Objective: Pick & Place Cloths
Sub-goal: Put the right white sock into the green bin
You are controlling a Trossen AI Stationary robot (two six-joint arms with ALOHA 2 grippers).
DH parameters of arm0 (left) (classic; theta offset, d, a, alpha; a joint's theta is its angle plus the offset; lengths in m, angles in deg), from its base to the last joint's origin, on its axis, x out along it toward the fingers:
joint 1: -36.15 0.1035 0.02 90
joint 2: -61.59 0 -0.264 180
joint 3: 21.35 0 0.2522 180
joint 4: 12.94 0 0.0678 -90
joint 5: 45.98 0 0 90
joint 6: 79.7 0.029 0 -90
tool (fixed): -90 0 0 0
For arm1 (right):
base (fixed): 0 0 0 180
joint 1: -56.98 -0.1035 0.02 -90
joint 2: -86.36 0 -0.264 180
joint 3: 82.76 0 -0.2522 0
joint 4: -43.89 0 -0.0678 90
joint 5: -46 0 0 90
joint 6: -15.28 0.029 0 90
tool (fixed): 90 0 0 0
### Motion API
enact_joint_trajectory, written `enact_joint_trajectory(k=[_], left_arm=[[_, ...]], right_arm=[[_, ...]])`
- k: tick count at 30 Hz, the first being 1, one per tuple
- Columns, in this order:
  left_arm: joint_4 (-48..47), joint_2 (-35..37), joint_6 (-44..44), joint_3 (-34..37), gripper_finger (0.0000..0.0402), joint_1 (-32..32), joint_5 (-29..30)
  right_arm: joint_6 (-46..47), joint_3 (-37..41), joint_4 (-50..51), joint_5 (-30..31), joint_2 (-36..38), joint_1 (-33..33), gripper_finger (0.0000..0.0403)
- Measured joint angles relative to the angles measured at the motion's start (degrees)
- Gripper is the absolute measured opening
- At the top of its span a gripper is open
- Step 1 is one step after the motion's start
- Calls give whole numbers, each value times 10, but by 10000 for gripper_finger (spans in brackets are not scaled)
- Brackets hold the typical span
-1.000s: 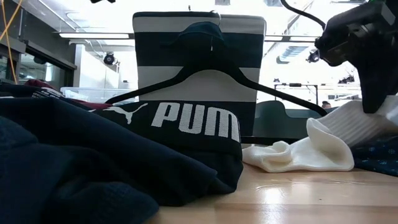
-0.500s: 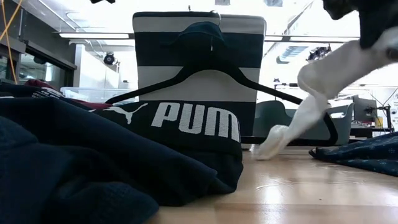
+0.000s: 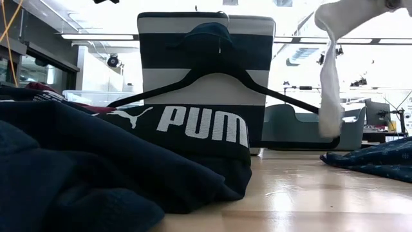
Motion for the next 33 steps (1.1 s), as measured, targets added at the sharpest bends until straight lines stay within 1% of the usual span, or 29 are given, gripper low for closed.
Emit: enact_joint_trajectory(k=[3, 7, 14, 19, 23, 28, 33], left_arm=[[0, 0, 0, 0, 5, 0, 0], [0, 0, 0, 0, 5, 0, 0], [0, 0, 0, 0, 5, 0, 0], [0, 0, 0, 0, 5, 0, 0], [0, 0, 0, 0, 5, 0, 0], [0, 0, 0, 0, 5, 0, 0], [0, 0, 0, 0, 5, 0, 0]], right_arm=[[-44, -18, -6, 59, 23, 11, 3], [-88, -28, -2, 126, 46, 48, 3], [-164, -28, -2, 220, 60, 136, 3], [-253, -28, -2, 280, 50, 213, 3], [-342, -27, -2, 299, 32, 289, 3], [-462, -27, -4, 299, 0, 385, 3], [-587, -27, -28, 303, -51, 463, 3]])
